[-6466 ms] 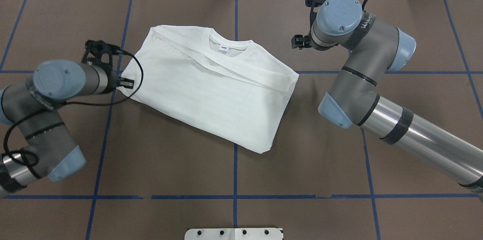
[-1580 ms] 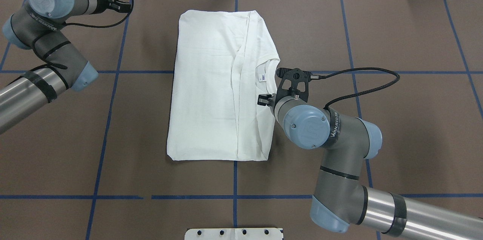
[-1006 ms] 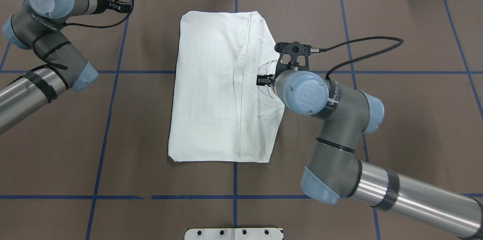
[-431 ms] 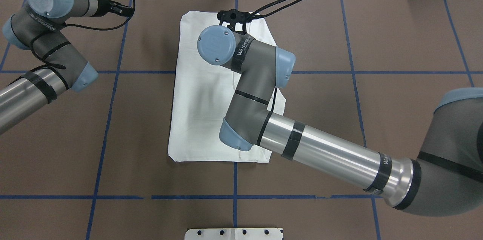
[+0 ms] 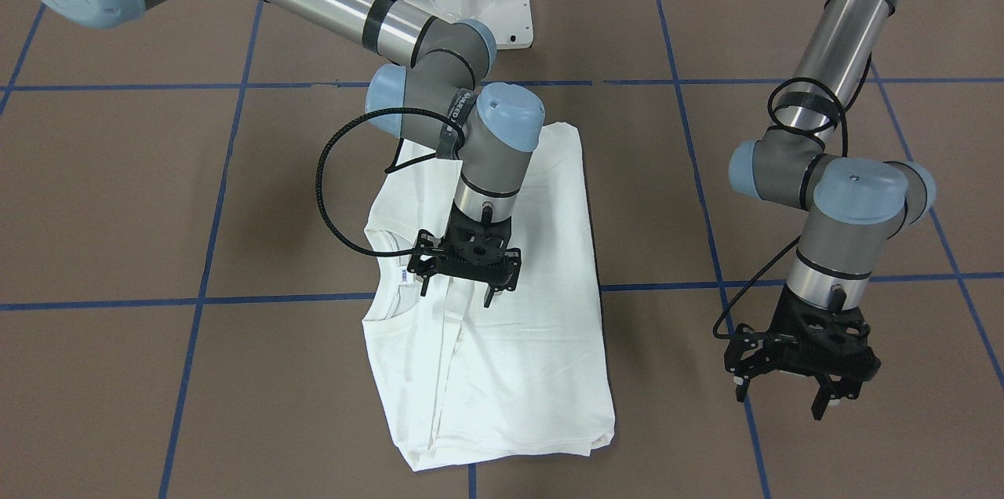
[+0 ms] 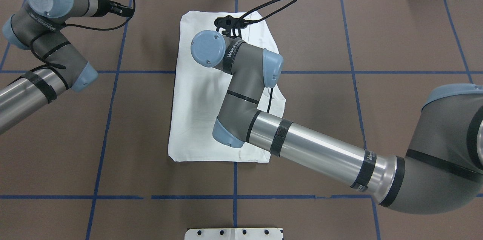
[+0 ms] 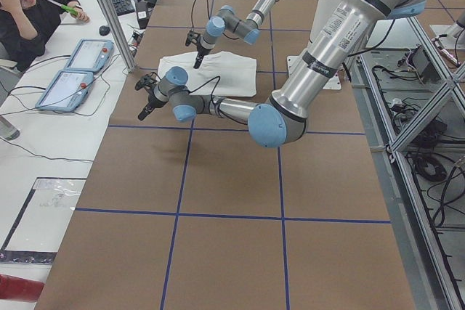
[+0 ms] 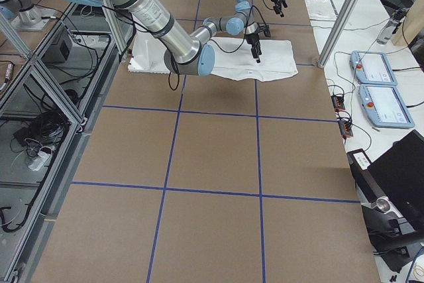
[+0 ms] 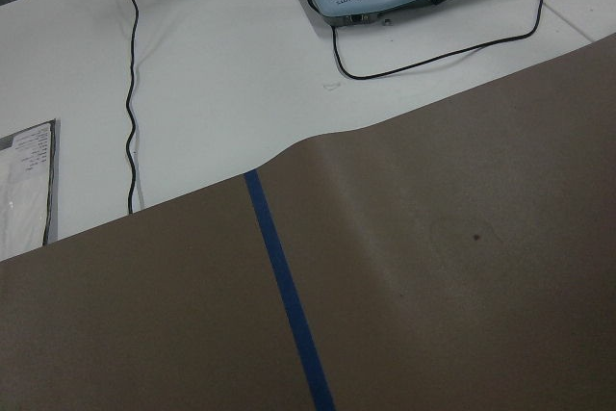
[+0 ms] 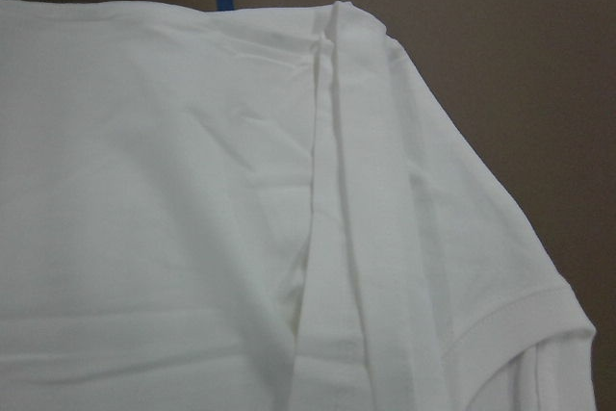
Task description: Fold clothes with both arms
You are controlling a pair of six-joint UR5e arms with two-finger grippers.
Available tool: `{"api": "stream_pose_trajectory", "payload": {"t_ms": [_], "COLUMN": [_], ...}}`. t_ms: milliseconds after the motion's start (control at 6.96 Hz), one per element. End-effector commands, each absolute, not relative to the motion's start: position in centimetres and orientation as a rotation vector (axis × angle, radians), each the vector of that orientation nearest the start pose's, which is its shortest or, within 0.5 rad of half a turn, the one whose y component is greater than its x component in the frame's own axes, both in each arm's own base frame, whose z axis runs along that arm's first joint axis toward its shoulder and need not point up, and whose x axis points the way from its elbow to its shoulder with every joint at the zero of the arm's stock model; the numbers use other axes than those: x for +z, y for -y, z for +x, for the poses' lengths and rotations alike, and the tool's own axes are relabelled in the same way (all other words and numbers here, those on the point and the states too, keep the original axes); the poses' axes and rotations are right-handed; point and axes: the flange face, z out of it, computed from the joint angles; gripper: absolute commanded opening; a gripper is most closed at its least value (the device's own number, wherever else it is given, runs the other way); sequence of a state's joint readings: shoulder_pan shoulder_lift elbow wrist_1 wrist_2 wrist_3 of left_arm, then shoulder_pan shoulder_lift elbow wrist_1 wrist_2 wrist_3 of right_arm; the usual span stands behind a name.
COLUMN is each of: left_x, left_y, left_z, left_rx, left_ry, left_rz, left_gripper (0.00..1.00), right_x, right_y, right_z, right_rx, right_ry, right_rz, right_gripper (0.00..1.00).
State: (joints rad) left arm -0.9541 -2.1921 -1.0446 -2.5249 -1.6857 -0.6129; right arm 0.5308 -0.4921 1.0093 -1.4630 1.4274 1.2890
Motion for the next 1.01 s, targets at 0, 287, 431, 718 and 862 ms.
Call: {"api": "stream_pose_trajectory", "payload": {"t_ms": [0,287,431,718,862], "left_x": [43.4,43.4,43.4,43.4,43.4], "left_y": [70.1,70.1,70.1,70.1,70.1], "left_z": [34.8,34.8,34.8,34.8,34.8], "left_rx": [0.064,0.063,0.062,0.062,0.062], "left_ry": [-0.691,-0.690,-0.691,-0.691,-0.691], "left_rz": [0.795,0.796,0.795,0.795,0.795], "left_gripper": [1.00,1.00,1.00,1.00,1.00], "right_x": [19.9,20.1,20.1,20.1,21.4], "right_y": [55.6,55.6,55.6,54.9,54.6], "right_z": [-66.8,-66.1,-65.8,-63.7,-63.2], "right_rx": [0.230,0.128,0.104,0.056,0.048], "right_ry": [0.493,0.421,0.398,0.320,0.308], "right_rz": [0.380,0.379,0.375,0.347,0.342], "right_gripper": [1.00,1.00,1.00,1.00,1.00]}}
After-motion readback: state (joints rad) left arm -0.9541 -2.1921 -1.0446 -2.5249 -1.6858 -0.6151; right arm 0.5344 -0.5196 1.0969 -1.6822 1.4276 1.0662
